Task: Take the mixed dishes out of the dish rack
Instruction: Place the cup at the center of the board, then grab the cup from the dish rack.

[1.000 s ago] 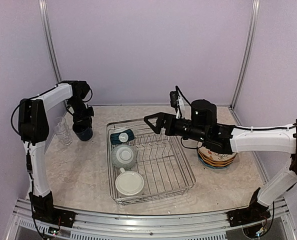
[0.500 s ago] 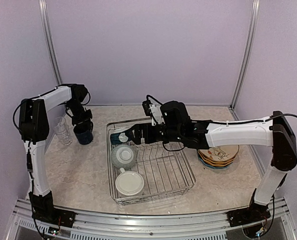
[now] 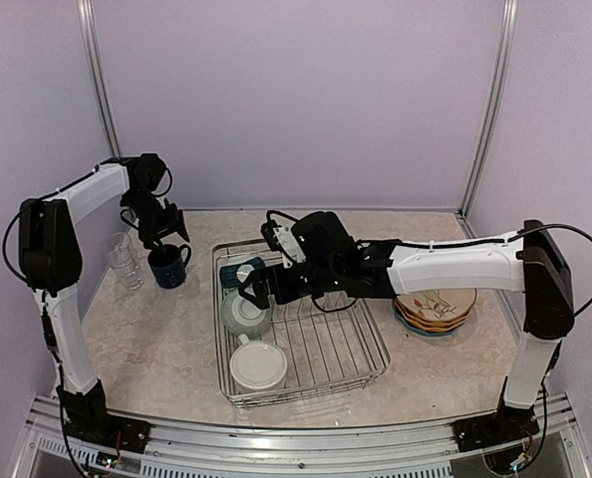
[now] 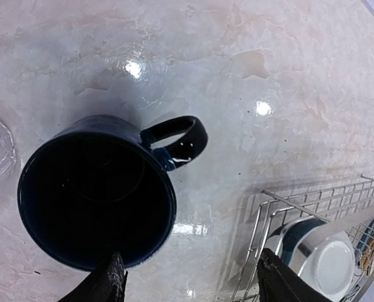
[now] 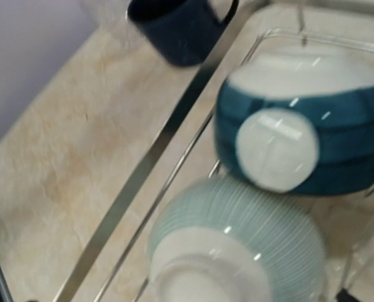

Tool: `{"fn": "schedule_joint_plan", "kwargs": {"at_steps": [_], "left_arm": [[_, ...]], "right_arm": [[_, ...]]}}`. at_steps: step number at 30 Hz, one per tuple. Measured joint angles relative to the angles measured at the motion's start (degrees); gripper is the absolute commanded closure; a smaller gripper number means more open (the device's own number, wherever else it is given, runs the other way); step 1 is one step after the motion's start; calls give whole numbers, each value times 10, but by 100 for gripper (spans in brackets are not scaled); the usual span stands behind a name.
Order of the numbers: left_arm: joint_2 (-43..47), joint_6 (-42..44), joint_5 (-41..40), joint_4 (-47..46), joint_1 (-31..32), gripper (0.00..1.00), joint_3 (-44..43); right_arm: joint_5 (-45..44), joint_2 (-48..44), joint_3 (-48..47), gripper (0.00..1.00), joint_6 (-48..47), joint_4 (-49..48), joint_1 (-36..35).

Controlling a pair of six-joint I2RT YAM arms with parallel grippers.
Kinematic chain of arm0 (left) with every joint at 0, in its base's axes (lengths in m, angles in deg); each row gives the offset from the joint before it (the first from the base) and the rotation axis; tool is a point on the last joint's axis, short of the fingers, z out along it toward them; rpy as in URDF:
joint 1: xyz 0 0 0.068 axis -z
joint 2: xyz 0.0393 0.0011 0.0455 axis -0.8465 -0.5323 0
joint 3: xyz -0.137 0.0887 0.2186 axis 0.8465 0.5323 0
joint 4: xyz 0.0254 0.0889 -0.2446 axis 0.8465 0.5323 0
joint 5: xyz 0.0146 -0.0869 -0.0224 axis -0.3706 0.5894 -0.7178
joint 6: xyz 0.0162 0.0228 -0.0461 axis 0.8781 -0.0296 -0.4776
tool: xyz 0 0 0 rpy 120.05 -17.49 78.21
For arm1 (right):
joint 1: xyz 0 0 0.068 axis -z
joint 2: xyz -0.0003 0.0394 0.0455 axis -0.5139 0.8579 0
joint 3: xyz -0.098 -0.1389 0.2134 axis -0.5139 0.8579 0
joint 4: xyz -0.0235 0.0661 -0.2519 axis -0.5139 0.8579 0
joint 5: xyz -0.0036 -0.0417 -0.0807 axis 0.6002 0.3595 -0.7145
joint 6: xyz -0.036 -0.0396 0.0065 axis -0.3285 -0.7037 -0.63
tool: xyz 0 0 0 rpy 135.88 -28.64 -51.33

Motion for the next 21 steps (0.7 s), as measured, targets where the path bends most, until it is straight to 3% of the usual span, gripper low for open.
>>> {"fn": "schedule_joint_plan", "kwargs": {"at_steps": [4,10,21], "left_arm": [[69,5,9,-24,6,21,22],[153,6,18,-66,31,19,56],[173,6,54,-86,41,15,61]], "right_arm": [[0,5,-17,0,-17,46,-16],[17,6,-45,0,-23,142,-31],[-45,63,-177,0,-28,314,-93]]}}
